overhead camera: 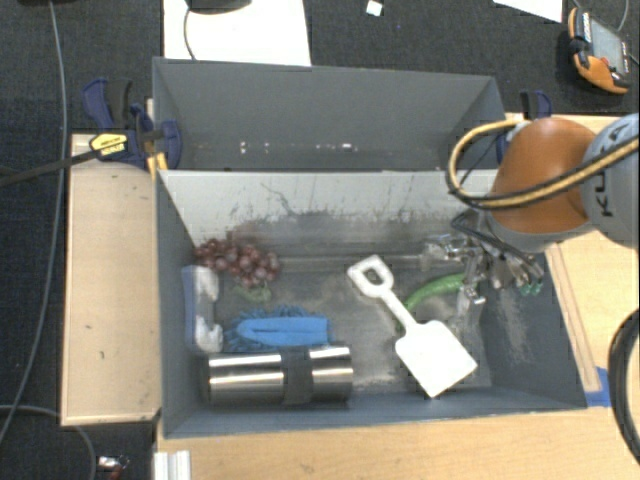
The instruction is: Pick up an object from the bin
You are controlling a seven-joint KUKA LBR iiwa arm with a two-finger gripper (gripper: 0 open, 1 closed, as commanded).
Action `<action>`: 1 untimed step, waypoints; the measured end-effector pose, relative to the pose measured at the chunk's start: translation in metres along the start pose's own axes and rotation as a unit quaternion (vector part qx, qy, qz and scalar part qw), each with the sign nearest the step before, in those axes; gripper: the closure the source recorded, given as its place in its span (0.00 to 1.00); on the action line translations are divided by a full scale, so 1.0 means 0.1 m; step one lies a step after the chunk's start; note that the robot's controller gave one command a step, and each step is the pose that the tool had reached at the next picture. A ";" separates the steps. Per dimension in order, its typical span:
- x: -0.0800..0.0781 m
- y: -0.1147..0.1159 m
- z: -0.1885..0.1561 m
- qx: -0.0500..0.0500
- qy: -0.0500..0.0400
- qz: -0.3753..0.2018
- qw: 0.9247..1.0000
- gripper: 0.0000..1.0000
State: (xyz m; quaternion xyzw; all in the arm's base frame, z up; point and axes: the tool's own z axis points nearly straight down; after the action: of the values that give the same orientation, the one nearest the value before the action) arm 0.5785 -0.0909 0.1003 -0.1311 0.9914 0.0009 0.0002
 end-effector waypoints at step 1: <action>-0.09 -0.08 0.30 0.003 -0.008 -0.031 1.000 0.00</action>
Offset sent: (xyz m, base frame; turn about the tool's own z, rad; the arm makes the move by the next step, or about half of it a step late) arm 0.0094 0.0012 -0.0303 0.0110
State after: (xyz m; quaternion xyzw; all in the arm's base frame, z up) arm 0.5896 -0.0960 0.0707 -0.1612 0.9869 -0.0009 0.0082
